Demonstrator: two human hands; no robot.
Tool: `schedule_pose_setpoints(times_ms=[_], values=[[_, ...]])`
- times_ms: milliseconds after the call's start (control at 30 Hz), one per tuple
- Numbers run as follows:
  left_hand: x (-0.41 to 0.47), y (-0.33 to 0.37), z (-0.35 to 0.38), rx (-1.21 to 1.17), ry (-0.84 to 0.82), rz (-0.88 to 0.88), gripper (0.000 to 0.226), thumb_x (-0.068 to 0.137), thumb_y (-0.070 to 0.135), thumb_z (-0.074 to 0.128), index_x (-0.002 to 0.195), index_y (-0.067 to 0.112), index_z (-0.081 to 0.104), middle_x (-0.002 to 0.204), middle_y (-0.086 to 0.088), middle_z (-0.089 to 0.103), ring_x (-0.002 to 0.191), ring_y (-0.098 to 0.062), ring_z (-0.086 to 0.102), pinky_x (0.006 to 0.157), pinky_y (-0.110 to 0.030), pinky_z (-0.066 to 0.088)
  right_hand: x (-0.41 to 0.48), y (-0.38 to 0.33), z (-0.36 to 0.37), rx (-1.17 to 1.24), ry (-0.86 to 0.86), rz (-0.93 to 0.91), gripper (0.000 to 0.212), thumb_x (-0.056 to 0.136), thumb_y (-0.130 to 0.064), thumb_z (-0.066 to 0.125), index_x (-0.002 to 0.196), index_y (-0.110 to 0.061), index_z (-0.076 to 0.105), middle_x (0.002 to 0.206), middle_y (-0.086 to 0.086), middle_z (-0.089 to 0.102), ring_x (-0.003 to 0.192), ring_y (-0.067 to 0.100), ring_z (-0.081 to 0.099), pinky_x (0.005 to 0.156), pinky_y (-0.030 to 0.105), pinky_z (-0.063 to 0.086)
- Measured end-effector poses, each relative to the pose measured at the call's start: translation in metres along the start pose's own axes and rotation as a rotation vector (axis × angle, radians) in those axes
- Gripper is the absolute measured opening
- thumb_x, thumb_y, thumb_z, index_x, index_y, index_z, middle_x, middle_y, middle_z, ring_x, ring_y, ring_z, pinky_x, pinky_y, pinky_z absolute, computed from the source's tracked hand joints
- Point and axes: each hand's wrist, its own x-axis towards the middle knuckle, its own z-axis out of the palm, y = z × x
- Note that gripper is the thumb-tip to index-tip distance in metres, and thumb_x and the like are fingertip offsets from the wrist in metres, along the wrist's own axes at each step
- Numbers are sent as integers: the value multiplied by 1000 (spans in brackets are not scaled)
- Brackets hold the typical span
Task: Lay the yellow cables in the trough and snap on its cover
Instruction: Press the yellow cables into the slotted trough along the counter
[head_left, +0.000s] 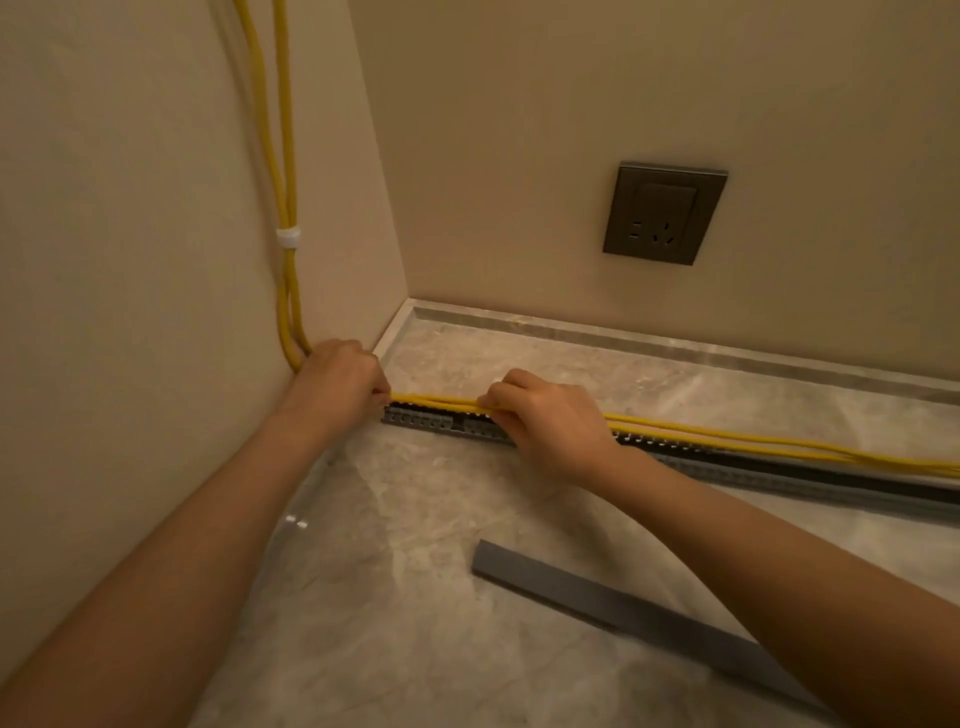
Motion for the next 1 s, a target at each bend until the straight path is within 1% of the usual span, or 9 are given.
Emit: schedule_pose_setpoints(times_ms=[67,133,233,333,500,667,833,933,1000], values=[[-2,2,0,79,-10,18,18,87,33,58,96,28,74,89,-6,68,92,-26,57,75,-32,37,-2,1,6,10,17,15,21,93,-21,50,110,-20,64,105,4,63,82,30,62,53,31,41],[-2,3,-1,116,-11,16,21,88,33,56,97,27,73,89,-7,67,93,-26,56,75,-32,35,-2,2,10,26,28,11,22,91,-17,53,109,-18,66,102,5,66,82,30,63,56,31,42],[-3,2,-2,126,-25,26,21,87,31,55,98,26,73,90,-5,66,94,-24,54,76,-32,34,-2,3,12,54,20,-62,19,85,-5,60,100,-7,70,89,12,70,80,34,60,64,39,48],[-4,3,-4,72,-14,7,19,83,28,60,94,22,74,87,-6,67,91,-25,56,76,-32,39,-4,6,15,55,15,-78,21,84,-2,59,102,-5,70,90,13,70,83,34,58,69,42,49],[2,12,-12,-25,-38,-141,14,76,20,66,88,22,74,92,-7,68,91,-27,60,76,-31,44,-9,10,19,139,14,-67,23,87,-6,59,108,-5,68,102,11,69,95,31,58,79,42,49],[5,11,-11,-55,-49,-180,12,75,21,70,86,23,74,92,-2,70,89,-24,62,74,-30,46,-16,14,23,170,-4,-79,27,87,-9,59,114,-8,66,115,5,67,105,26,57,84,42,49],[1,10,-7,-94,-13,-132,23,80,21,67,102,28,70,96,4,70,92,-19,61,77,-30,45,-20,16,25,168,-19,-84,31,87,-9,58,117,-13,65,110,6,69,104,23,58,83,39,48],[-1,10,-7,-95,9,-127,20,80,23,67,98,29,73,98,-3,68,92,-24,60,78,-31,45,-21,18,23,140,-51,-71,40,87,-12,56,127,-17,57,108,11,65,102,25,57,85,36,45],[0,9,-7,-107,-6,-129,19,78,22,68,95,30,74,99,-5,66,92,-26,60,78,-31,46,-23,19,22,95,-60,-110,42,86,-10,58,128,-15,55,106,11,67,103,25,57,83,37,46]])
